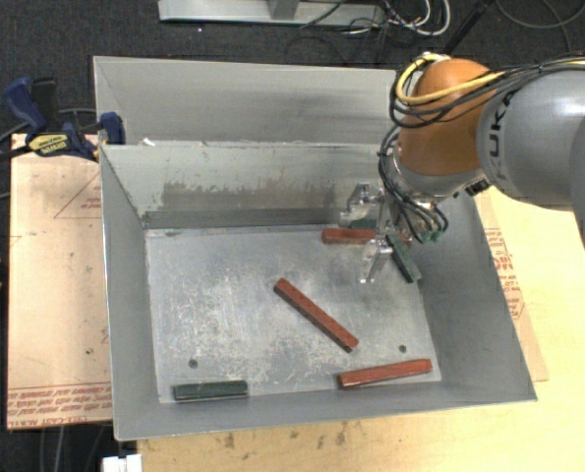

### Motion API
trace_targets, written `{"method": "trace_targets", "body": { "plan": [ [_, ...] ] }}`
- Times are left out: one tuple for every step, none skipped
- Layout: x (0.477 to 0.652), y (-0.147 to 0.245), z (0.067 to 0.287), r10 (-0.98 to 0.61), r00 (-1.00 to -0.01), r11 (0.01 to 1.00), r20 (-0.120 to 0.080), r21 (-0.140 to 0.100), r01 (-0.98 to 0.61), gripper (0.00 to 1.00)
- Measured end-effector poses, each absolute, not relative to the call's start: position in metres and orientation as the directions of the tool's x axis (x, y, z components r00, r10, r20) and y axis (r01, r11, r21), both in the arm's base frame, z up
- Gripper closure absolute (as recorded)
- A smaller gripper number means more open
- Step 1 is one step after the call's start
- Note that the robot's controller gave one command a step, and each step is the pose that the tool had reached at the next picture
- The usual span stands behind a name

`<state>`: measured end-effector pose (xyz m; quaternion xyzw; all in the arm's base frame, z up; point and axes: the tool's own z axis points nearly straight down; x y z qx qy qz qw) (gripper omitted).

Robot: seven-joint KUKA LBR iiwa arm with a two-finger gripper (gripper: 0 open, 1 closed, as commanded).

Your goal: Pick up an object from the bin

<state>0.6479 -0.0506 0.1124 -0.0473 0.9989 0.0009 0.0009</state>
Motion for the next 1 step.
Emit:
{"method": "trace_targets", "body": {
  "plan": [
    [0.6599, -0.0578, 0.0794, -0.219, -0.976, 0.976, -0.014, -0.002, -0.219, 1.0]
  ]
}}
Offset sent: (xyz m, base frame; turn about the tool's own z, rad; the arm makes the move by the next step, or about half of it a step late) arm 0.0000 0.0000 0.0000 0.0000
